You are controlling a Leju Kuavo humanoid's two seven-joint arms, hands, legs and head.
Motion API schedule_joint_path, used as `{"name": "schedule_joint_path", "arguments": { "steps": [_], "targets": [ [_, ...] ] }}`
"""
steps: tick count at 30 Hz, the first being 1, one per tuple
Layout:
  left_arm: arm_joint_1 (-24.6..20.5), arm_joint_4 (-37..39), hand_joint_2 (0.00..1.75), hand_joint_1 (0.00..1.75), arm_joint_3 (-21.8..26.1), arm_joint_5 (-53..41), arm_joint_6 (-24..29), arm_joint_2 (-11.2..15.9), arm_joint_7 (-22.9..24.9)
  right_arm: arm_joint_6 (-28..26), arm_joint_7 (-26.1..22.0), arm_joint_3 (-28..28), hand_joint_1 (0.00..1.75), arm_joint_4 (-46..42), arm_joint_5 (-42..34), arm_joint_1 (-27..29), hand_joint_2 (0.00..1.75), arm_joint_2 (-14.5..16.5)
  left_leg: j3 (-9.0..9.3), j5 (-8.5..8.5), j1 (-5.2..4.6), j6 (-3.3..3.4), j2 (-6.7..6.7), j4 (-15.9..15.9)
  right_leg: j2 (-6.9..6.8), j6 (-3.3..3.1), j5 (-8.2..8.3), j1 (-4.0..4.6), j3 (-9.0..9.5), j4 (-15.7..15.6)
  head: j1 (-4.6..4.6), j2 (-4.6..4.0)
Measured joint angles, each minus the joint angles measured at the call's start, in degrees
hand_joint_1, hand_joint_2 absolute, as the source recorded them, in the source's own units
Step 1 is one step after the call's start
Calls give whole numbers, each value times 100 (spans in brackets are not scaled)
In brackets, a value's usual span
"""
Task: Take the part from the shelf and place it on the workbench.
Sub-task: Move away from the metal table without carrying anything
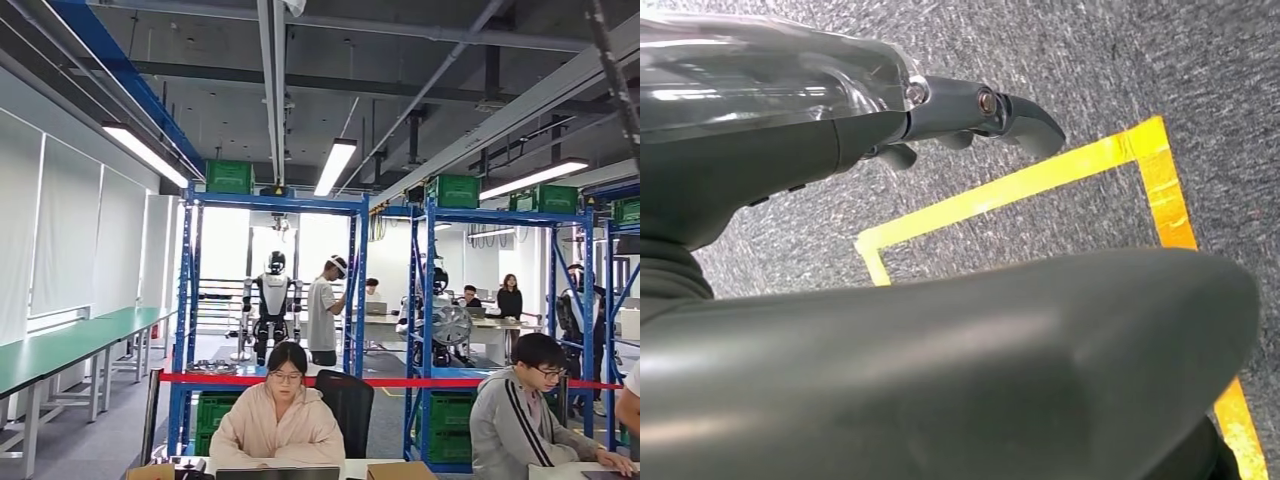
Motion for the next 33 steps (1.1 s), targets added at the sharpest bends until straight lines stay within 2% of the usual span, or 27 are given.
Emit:
{"name": "schedule_joint_path", "arguments": {
  "steps": [1, 2, 5, 6, 7, 8, 10, 11, 12, 13, 15, 16, 17, 18, 20, 21, 22, 23, 25, 26, 27, 28, 29, 31, 32, 33],
  "targets": [
    [-2, 0, 0, 0, 1, 3, 2, 0, -1, 1, -34, 54, 0, -131, 40, 39, 0, 4, -8, 18, -7, -17, 0, 0, 0, -31, 122, 14, 206, -380, 0, 0],
    [-3, 0, 0, 0, 3, 7, 7, 1, -1, -2, -63, 103, 0, -233, 69, 80, 0, 7, -17, 37, -9, -41, 1, 1, 2, -58, 181, 32, 316, -600, 0, 0],
    [4, 0, 0, 0, 20, 17, 31, 2, 1, -35, -126, 203, 0, -424, 119, 237, 0, 10, -37, 91, 11, -142, 5, -15, -6, -131, 277, 55, 321, -709, -1, 0],
    [8, 0, 0, 0, 32, 19, 36, 2, 3, -47, -134, 222, 0, -463, 127, 284, 0, 11, -55, 29, 14, -168, 5, 16, -20, -167, 331, 44, 299, -736, -1, 0],
    [13, 0, 0, 0, 43, 19, 36, 3, 8, -56, -138, 235, 0, -494, 133, 324, 0, 12, -101, -116, 15, -186, 6, 128, -35, -203, 392, 32, 261, -766, -1, 0],
    [15, 0, 0, 0, 52, 23, 38, 3, 15, -59, -139, 244, 0, -513, 136, 366, 0, 13, -177, -340, 18, -195, 7, 351, -50, -229, 450, 20, 209, -787, -1, 0],
    [18, 0, 0, 0, 68, 38, 44, 3, 29, -58, -139, 247, 0, -517, 140, 482, 0, 13, -371, -841, 19, -218, 7, 1045, -62, -253, 545, 32, 67, -780, 0, 0],
    [21, 0, 0, 0, 75, 50, 50, 4, 34, -57, -139, 244, 0, -504, 141, 550, 0, 11, -413, -998, 20, -229, 7, 1330, -68, -248, 594, 37, -6, -771, -1, 0],
    [25, 0, 0, 0, 83, 63, 56, 4, 36, -57, -139, 238, 0, -482, 141, 614, 0, 9, -367, -1056, 20, -241, 7, 1442, -72, -237, 640, 39, -83, -758, 0, 0],
    [28, 0, 0, 0, 88, 75, 61, 4, 38, -57, -139, 229, 0, -457, 142, 666, 0, 7, -211, -1012, 24, -251, 7, 1323, -74, -221, 681, 35, -157, -737, -1, 0],
    [25, 0, 0, 0, 97, 93, 75, 4, 38, -62, -139, 197, 0, -404, 164, 749, 0, 2, 351, -781, 43, -273, 6, 569, -70, -175, 742, 23, -294, -662, -1, 0],
    [16, 0, 0, 0, 101, 99, 83, 4, 38, -71, -139, 174, 0, -382, 194, 792, 0, -1, 588, -690, 48, -260, -5, 201, -67, -148, 762, 30, -356, -604, 0, 0],
    [12, 0, 0, 0, 109, 107, 91, 4, 39, -89, -140, 146, 0, -355, 246, 840, 0, -3, 737, -635, 48, -238, -16, -44, -67, -118, 786, 40, -404, -554, 0, 0],
    [15, 0, 0, 0, 122, 112, 97, 4, 39, -122, -140, 117, 0, -328, 317, 896, 0, -6, 786, -617, 40, -202, -27, -140, -66, -88, 815, 48, -435, -521, -1, 0],
    [43, 0, 0, 0, 156, 119, 102, -2, 43, -233, -141, 54, 0, -267, 478, 1020, 0, -14, 735, -561, 17, -111, -25, -116, -55, -28, 889, 44, -468, -508, -2, 0],
    [54, 0, 0, 0, 174, 121, 102, -8, 45, -295, -141, 20, 0, -237, 547, 1080, 0, -20, 700, -514, 15, -63, -10, -110, -42, 2, 856, 32, -489, -488, -2, 0],
    [57, 0, 0, 0, 187, 123, 104, -15, 47, -348, -141, -13, 0, -209, 600, 1130, 0, -30, 649, -458, 17, -15, 8, -110, -30, 33, 718, 19, -530, -387, -2, 0],
    [56, 0, 0, 0, 200, 128, 107, -21, 48, -387, -141, -44, 0, -184, 642, 1167, 0, -40, 582, -399, 20, 27, 26, -111, -21, 63, 484, 6, -594, -185, -1, 0],
    [55, 0, 0, 0, 222, 149, 114, -22, 49, -467, -141, -94, 0, -114, 727, 1233, 0, -58, 448, -291, 0, 77, 49, -108, -20, 108, -92, -14, -741, 507, -2, 0],
    [59, 0, 0, 0, 231, 165, 119, -22, 49, -513, -141, -115, 0, -57, 765, 1277, 0, -66, 383, -242, -15, 88, 57, -106, -21, 117, -262, -16, -782, 847, -2, 0],
    [63, 0, 0, 0, 238, 177, 123, -23, 49, -554, -141, -137, 0, 16, 793, 1330, 0, -75, 320, -192, -31, 96, 63, -104, -20, 115, -311, -16, -756, 1059, -3, 0],
    [67, 0, 0, 0, 242, 188, 127, -23, 47, -586, -141, -162, 0, 96, 809, 1386, 0, -84, 255, -142, -51, 101, 66, -103, -17, 99, -246, -11, -641, 1074, -3, 0],
    [70, 0, 0, 0, 244, 194, 132, -24, 45, -617, -141, -190, 0, 175, 823, 1433, 0, -92, 195, -93, -73, 104, 65, -102, -14, 61, -110, 0, -420, 861, -3, 0],
    [72, 0, 0, 0, 246, 200, 137, -38, 43, -724, -140, -234, 0, 302, 841, 1494, 0, -106, 104, -7, -113, 100, 62, -101, -3, -76, 94, 57, 211, 14, -2, 0],
    [74, -1, 0, 0, 248, 203, 141, -50, 44, -784, -140, -247, 0, 360, 816, 1512, 0, -121, 77, 36, -123, 86, 62, -101, -4, -137, 107, 85, 491, -416, -1, 0],
    [76, -1, 0, 0, 251, 203, 146, -61, 46, -839, -139, -255, 0, 430, 779, 1529, 0, -142, 58, 78, -119, 62, 64, -105, -2, -179, 88, 118, 672, -714, 0, 0]
  ]
}}
